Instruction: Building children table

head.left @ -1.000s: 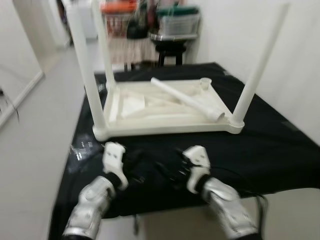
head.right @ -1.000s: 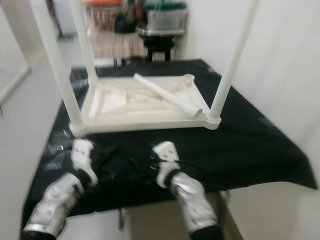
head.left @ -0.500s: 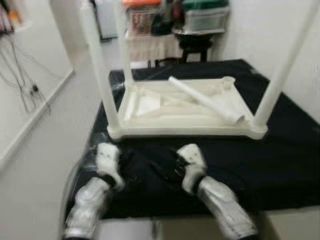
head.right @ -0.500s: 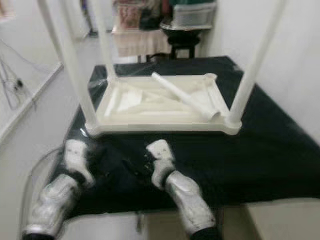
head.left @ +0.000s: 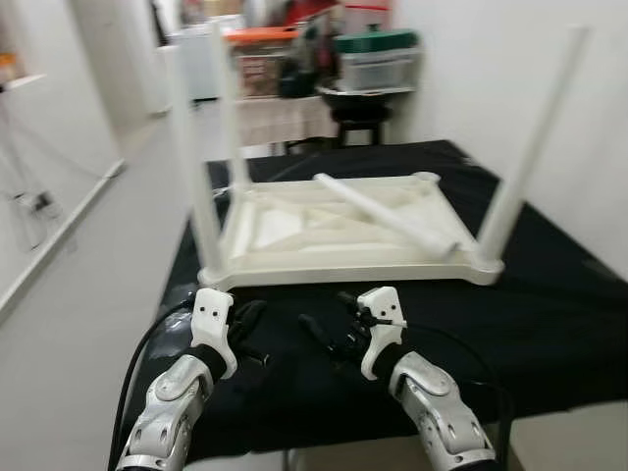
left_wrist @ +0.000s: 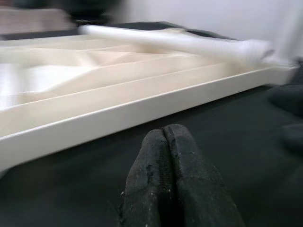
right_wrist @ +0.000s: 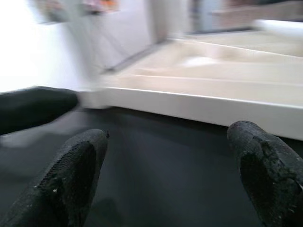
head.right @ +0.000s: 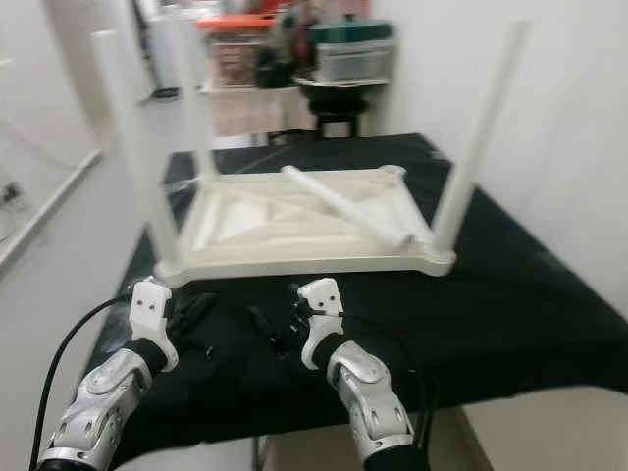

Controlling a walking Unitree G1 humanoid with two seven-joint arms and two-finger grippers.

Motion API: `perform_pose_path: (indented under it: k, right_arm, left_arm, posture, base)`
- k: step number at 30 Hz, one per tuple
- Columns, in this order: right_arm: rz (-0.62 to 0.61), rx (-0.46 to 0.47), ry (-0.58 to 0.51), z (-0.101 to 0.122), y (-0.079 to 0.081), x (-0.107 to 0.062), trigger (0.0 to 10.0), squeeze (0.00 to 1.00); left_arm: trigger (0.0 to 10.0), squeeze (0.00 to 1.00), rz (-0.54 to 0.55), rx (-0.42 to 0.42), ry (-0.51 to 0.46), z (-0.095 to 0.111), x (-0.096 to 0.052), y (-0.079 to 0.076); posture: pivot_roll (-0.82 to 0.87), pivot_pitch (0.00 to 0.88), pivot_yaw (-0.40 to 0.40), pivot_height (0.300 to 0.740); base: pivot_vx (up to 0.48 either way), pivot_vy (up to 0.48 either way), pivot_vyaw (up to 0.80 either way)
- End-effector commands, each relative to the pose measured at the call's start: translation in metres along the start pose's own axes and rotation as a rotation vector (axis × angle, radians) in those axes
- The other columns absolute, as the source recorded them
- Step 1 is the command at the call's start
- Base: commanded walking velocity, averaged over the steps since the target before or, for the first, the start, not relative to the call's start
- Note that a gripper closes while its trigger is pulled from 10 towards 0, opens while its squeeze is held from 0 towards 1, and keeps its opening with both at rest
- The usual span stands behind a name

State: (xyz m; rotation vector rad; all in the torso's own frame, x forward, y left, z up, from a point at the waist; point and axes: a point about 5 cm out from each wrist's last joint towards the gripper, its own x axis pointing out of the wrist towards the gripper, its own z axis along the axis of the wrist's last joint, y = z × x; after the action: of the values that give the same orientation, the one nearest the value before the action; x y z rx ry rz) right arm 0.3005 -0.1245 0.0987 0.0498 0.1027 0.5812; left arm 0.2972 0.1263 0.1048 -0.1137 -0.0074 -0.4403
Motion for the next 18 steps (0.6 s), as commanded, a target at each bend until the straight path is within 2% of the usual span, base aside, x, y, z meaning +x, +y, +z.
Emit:
perform_pose_path:
  k: [1, 6, 11, 13, 16, 18]
  right_arm:
    - [0.025, 0.023, -0.008, -0.0005, 0.0087, 0.0051, 10.0, 0.00]
    - [0.026, 0.024, -0.005, -0.0007, 0.0092, 0.0053, 10.0, 0.00]
    - [0.039, 0.004, -0.009, 0.0005, 0.0112, 0.0049, 10.0, 0.00]
    - [0.071, -0.053, -0.002, 0.0004, 0.0153, 0.0046, 10.0, 0.00]
    - [0.088, -0.068, 0.001, 0.0001, 0.0171, 0.0045, 10.0, 0.00]
    - [0.088, -0.065, 0.002, 0.0001, 0.0169, 0.0045, 10.0, 0.00]
  left_arm:
    - [10.0, 0.00, 0.018, 0.009, 0.020, -0.0038, -0.0052, 0.0068]
    - [10.0, 0.00, 0.017, 0.010, 0.020, -0.0036, -0.0054, 0.0071]
    - [10.0, 0.00, 0.038, 0.003, 0.007, -0.0023, -0.0071, 0.0089]
    - [10.0, 0.00, 0.026, 0.014, 0.012, -0.0024, -0.0075, 0.0076]
    - [10.0, 0.00, 0.027, 0.017, 0.012, -0.0023, -0.0073, 0.0072]
    - [10.0, 0.00, 0.042, 0.005, 0.006, -0.0021, -0.0071, 0.0082]
  posture:
    - [-0.05, 0.000, 0.003, 0.740]
    - [-0.05, 0.000, 0.005, 0.740]
    - [-0.05, 0.000, 0.003, 0.740]
    - [-0.05, 0.000, 0.003, 0.740]
    - [-0.05, 0.000, 0.002, 0.740]
    - [-0.05, 0.000, 0.002, 0.740]
  base:
    - [0.345, 0.000, 0.00]
    - [0.343, 0.000, 0.00]
    - [0.000, 0.000, 0.00]
    - [0.000, -0.409, 0.80]
    - [0.000, -0.446, 0.80]
    - [0.000, 0.000, 0.80]
